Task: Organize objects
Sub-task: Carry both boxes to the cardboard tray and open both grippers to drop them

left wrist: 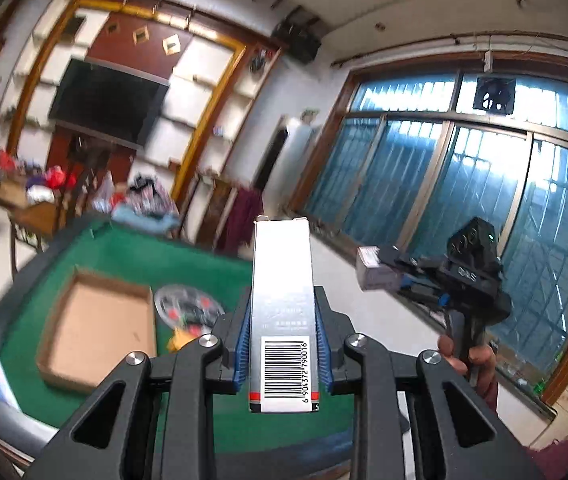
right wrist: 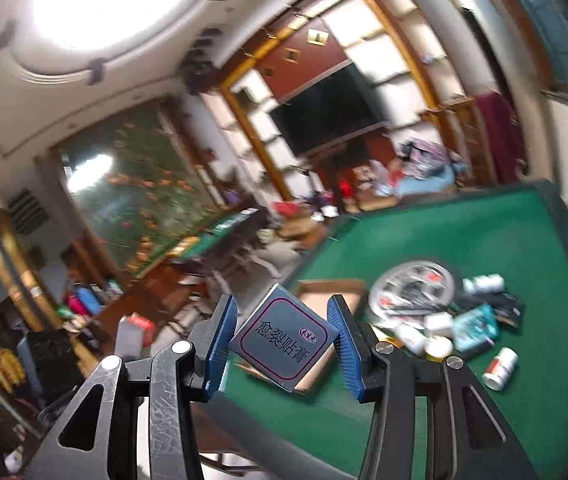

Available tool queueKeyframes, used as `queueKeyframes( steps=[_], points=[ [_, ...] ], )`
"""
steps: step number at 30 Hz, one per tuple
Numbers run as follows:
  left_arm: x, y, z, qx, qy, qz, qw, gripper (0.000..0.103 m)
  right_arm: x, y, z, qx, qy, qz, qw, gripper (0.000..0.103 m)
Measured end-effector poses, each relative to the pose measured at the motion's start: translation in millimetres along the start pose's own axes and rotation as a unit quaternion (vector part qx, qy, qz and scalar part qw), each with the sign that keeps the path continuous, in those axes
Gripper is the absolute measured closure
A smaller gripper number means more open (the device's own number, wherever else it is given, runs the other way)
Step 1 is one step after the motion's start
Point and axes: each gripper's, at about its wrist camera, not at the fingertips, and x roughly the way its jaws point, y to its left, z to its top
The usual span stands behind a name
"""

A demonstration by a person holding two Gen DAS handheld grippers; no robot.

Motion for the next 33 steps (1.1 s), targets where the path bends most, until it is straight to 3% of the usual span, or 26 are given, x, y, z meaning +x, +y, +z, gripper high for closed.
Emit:
queueKeyframes(
  steps=[4, 9, 13, 15, 19, 25, 29, 31, 33],
  points=[
    [-26.1, -24.3, 80.1, 0.049, -0.033, 0.046, 0.9972, 0.077, -13.3, 52.8, 58.3, -0.035, -0.014, 0.031, 0.999, 0.052],
    [-22.9, -33.2, 180.4, 0.088, -0.047, 0.163, 0.9816, 0.077, -3.1, 122.2, 155.6, -0.070, -0.022, -0.010, 0.997, 0.052],
    [-12.7, -20.9, 233.0, 0.112, -0.068, 0.249, 0.9597, 0.077, 19.9, 161.4, 217.0, -0.078, -0.036, -0.038, 0.996, 0.052],
    [-3.6, -4.1, 240.0, 0.103, -0.065, 0.251, 0.9603, 0.077, 44.6, 176.9, 229.5, -0.092, -0.042, -0.059, 0.993, 0.051],
    [39.8, 50.0, 205.3, 0.083, -0.027, 0.229, 0.9696, 0.077, 123.7, 159.0, 199.4, -0.105, 0.017, -0.064, 0.992, 0.051],
    [106.6, 137.7, 107.5, 0.043, 0.025, 0.211, 0.9762, 0.077, 278.3, 76.7, 91.3, -0.089, 0.139, -0.093, 0.982, 0.051],
    [158.5, 193.6, 48.2, 0.038, 0.080, 0.223, 0.9709, 0.077, 373.2, 4.0, 18.0, -0.043, 0.224, -0.110, 0.967, 0.051],
    [184.8, 218.3, 28.2, 0.039, 0.106, 0.233, 0.9660, 0.077, 407.1, -35.0, -2.2, -0.024, 0.248, -0.134, 0.959, 0.051],
    [210.7, 245.8, 14.1, 0.006, 0.137, 0.224, 0.9648, 0.077, 432.9, -70.2, -17.1, -0.009, 0.254, -0.166, 0.953, 0.051]
  ],
)
